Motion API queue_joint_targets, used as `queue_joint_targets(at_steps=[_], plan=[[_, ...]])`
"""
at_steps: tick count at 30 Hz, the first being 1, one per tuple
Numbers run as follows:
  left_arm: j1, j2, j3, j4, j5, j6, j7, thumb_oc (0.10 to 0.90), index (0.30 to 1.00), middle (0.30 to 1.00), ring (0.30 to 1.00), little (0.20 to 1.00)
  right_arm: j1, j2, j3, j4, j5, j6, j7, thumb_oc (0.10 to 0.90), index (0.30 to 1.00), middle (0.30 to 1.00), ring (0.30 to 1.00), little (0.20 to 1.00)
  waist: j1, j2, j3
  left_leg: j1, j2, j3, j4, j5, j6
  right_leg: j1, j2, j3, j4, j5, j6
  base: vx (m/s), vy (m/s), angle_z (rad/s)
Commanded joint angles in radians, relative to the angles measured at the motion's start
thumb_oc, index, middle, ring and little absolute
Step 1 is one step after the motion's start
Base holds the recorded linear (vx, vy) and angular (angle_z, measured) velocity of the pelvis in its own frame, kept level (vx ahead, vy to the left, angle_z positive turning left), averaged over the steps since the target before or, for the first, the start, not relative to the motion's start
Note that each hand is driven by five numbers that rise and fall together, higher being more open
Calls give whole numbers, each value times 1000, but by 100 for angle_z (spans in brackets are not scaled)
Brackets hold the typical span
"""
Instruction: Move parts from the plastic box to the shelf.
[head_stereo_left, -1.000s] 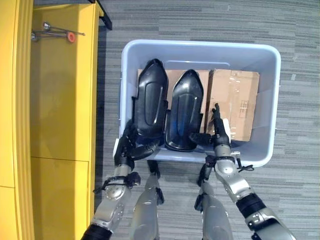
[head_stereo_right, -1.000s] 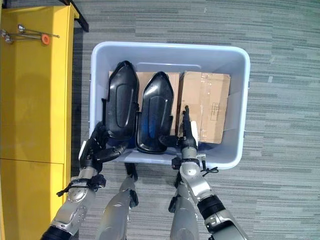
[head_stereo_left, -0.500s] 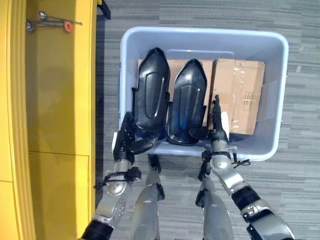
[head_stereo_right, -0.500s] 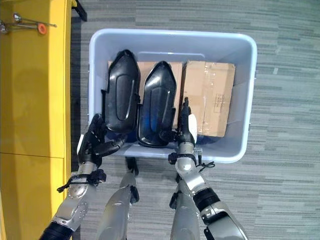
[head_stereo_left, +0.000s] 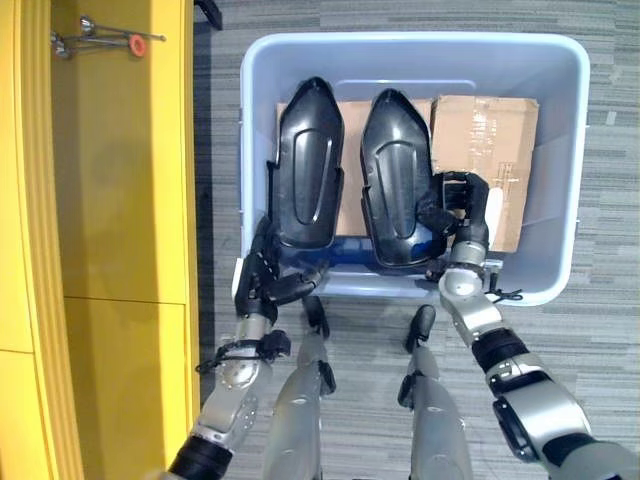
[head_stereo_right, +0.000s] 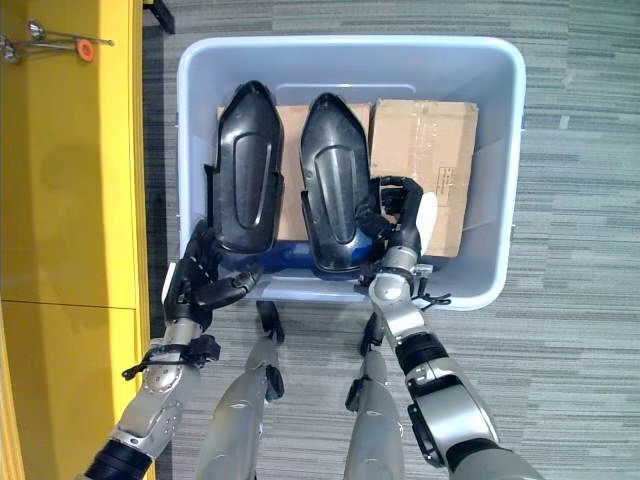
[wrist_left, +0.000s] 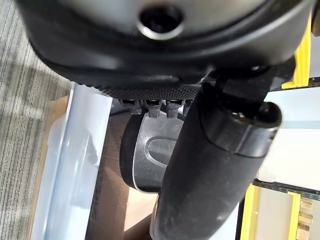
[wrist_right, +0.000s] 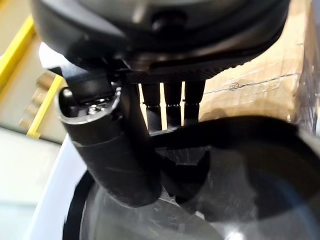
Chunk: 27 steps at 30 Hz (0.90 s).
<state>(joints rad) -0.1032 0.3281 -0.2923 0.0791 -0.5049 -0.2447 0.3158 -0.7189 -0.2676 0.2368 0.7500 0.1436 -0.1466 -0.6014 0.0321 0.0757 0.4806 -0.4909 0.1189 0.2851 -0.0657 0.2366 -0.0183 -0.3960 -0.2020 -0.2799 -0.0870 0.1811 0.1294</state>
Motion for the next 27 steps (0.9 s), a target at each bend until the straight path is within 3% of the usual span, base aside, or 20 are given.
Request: queue_joint_targets(at_steps=[1,17,27], plan=[[-8,39,-8,-30,-11,-9,7,900,1000,1000,1000,1000,45,92,74,71,25,50,85,400,300,300,300,300,38,-46,39,103,3,-48,35,-148,-51,26,-43,56,36,-32,40,-13,9,3],[-13,41,-4,-4,-30,-10,-3,900,1000,1000,1000,1000,97,54,-1,53,104,24,72,400,300,300,300,300,31,-54,30,222,8,-45,10,-148,-53,125,-42,61,23,-32,43,0,0,0],[52,55,48,14,-51,14,-38,900,1000,1000,1000,1000,280,14,-100,-386,275,-86,114,400,300,300,300,300,-6,-97,-80,307,17,-39,-6,-154,-53,190,-33,68,17,-39,40,6,-15,-1]])
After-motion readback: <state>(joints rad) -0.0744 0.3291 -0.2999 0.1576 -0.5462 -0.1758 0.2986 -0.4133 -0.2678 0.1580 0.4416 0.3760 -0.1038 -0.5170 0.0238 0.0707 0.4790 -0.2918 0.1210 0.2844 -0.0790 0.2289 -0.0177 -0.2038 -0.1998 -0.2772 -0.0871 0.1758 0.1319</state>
